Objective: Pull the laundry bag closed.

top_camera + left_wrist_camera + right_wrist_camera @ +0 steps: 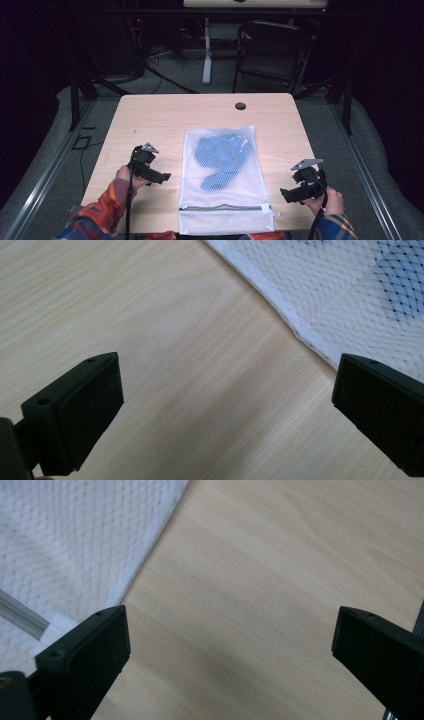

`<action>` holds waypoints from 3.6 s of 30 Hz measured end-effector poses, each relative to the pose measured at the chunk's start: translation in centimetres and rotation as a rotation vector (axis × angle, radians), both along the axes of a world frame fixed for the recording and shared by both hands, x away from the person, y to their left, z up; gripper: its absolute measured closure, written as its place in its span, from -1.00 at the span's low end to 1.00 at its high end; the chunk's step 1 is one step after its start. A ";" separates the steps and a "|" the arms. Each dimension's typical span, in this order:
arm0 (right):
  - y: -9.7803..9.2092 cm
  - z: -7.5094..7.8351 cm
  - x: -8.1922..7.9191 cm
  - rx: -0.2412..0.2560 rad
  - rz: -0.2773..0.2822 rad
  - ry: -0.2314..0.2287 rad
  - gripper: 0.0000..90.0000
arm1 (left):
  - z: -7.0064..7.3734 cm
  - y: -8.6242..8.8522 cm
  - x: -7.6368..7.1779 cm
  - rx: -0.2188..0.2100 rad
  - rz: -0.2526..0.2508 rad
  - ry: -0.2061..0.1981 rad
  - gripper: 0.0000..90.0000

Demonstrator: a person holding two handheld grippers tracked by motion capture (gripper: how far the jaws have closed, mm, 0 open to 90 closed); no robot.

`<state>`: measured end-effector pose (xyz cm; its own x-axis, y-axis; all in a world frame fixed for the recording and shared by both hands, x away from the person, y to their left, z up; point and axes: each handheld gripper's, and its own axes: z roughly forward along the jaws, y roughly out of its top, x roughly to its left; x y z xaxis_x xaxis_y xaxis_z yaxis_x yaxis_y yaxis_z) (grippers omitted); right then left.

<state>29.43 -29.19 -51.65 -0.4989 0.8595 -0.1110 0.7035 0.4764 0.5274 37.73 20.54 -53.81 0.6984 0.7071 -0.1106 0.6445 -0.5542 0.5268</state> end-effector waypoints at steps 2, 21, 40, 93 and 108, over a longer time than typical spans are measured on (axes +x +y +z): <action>0.2 0.3 -0.1 0.015 0.018 -0.010 -0.93 | 0.0 -0.1 -0.1 -0.001 -0.004 -0.004 -0.99; 5.7 1.2 -0.6 0.092 0.210 0.030 -0.93 | 0.5 -2.4 -1.1 -0.044 -0.078 0.001 -0.99; 12.1 0.9 -0.4 0.110 0.380 0.048 -0.87 | 0.2 -4.5 -1.8 -0.034 -0.132 -0.008 -0.98; 26.4 -3.2 -0.9 0.216 0.684 0.098 0.86 | -1.0 -5.1 -2.7 -0.136 -0.284 0.086 0.84; 26.9 -3.9 -0.5 0.222 0.658 0.084 0.71 | -1.2 -4.7 -4.0 -0.094 -0.277 0.155 0.92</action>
